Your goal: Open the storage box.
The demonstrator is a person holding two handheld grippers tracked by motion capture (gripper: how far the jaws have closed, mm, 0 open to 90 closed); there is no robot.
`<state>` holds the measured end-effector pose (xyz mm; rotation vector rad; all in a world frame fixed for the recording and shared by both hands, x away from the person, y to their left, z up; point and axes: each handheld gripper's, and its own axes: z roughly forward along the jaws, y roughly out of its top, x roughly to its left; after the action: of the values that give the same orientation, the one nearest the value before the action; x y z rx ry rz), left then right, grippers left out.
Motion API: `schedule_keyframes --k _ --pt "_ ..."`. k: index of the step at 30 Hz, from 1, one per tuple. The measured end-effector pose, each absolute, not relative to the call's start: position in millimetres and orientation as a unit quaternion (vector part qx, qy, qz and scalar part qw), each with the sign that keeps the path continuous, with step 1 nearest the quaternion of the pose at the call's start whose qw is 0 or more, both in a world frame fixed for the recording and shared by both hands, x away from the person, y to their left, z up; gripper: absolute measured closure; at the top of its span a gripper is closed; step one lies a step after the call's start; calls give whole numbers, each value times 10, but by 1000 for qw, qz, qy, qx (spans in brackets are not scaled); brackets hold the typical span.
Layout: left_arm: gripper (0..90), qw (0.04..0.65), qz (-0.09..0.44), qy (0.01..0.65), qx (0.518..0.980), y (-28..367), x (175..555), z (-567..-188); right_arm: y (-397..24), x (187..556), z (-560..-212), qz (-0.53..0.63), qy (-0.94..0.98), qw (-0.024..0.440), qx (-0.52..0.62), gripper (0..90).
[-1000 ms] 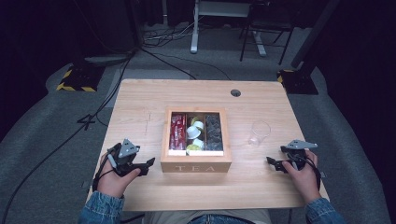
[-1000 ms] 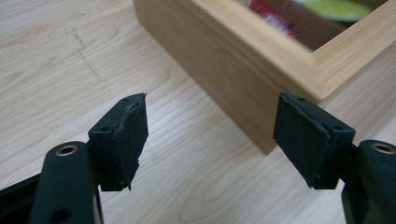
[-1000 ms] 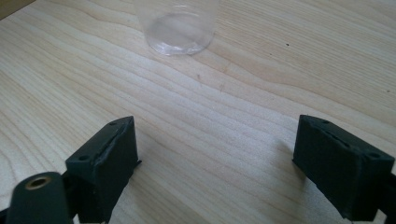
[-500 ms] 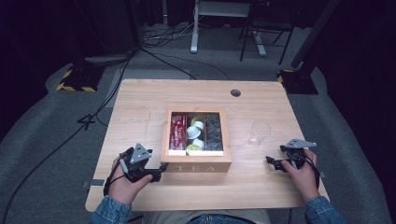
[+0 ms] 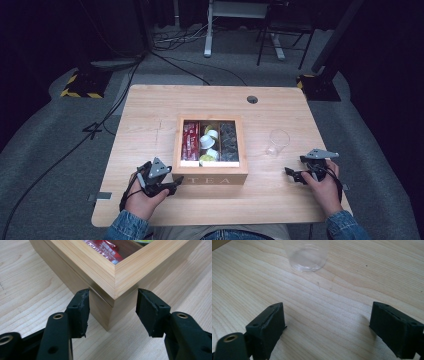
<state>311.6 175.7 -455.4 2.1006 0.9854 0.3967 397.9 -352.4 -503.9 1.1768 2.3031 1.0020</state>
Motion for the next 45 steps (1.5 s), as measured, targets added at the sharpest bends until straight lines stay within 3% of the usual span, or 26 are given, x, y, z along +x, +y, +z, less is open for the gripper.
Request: schedule_keyframes --k 13,28,38,45 --pt "571 381 157 383 826 1795 3089 -4472 -3523 3978 -5038 355 816 183 418 126" --pt "606 384 160 377 827 1800 3094 -4385 -3528 3953 -5018 361 815 172 420 163" --pt "631 403 175 372 818 1827 3094 -4277 -3402 3822 -4699 348 834 183 386 239" --pt "637 414 180 371 811 1841 3111 -4213 -3287 3720 -4459 375 831 190 364 241"
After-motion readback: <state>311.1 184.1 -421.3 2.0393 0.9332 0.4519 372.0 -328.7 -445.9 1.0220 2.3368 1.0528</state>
